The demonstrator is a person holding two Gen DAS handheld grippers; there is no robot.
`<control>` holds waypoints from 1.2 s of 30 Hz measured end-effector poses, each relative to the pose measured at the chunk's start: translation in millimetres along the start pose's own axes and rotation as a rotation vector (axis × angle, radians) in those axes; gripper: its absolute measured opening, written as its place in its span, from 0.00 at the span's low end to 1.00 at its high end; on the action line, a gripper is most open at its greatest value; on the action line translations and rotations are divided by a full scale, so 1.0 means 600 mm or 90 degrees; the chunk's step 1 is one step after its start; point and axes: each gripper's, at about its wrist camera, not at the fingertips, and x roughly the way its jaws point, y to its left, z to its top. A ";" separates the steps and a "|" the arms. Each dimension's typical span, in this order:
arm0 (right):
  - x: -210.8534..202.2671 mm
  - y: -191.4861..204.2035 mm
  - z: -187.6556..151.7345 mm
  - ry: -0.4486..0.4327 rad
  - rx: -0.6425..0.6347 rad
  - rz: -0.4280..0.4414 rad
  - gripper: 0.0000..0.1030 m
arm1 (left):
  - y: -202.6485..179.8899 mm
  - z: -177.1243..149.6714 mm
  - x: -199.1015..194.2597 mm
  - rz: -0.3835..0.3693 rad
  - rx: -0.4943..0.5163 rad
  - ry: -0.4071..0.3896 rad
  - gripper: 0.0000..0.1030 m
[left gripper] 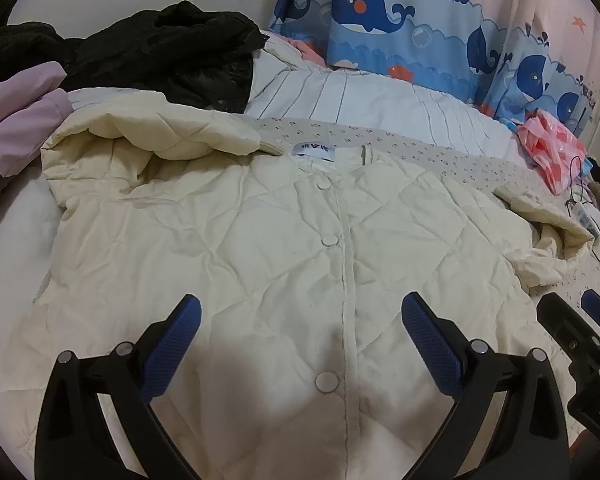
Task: Fold large clothes
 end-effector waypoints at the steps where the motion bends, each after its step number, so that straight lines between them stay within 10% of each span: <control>1: 0.000 0.000 0.000 -0.001 0.000 0.001 0.94 | 0.000 0.000 0.000 0.000 0.000 0.001 0.94; 36: 0.000 -0.003 -0.002 0.013 0.006 0.015 0.94 | -0.007 -0.006 0.015 0.002 0.006 0.020 0.93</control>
